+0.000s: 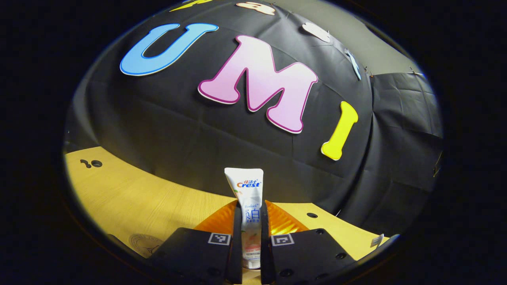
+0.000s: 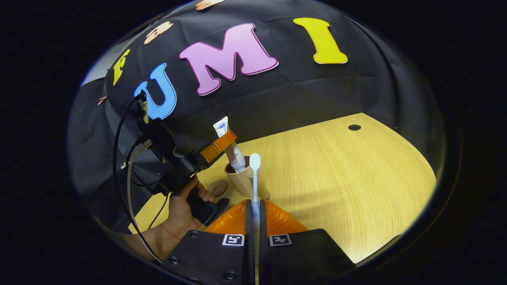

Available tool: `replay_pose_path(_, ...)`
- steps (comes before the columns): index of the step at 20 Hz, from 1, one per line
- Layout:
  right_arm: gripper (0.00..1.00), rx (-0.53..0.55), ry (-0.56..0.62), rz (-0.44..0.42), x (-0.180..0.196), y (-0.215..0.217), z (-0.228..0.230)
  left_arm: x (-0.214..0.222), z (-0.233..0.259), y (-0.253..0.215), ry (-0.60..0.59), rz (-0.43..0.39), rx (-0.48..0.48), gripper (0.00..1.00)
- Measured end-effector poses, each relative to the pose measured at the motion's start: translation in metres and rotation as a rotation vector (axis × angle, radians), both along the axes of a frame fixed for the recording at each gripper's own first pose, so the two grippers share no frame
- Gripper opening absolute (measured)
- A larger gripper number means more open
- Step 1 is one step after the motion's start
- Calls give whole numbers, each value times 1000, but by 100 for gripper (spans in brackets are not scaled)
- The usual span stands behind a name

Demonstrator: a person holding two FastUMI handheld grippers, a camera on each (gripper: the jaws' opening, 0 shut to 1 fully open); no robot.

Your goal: Put the toothbrush and toothpaste on the desktop into the cup, then pick up the cup and place it on the coaster on the desktop.

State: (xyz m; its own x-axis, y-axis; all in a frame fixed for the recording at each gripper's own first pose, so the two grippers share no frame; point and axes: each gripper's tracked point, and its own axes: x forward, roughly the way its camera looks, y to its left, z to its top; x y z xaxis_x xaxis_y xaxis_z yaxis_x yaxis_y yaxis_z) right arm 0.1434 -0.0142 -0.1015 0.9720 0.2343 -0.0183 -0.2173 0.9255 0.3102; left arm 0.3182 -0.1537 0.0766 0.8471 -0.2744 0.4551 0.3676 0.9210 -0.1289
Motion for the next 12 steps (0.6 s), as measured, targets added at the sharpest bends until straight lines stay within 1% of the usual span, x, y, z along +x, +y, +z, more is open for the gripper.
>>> replay_pose_path(7, 8, 26, -8, -4, 9, -2, 6, 3, -24, -5, 68, -4, 35, 28)
replay_pose_path(10, 8, 25, -8, -7, 9, -2, 6, 4, -39, -7, 116, -10, 47, 33)
replay_pose_path(11, 8, 24, -8, -7, 9, -2, 7, 0, -40, -9, 114, -20, 46, 34)
replay_pose_path(12, 8, 25, -9, -7, 8, -1, 8, -3, -36, -10, 100, -23, 43, 28)
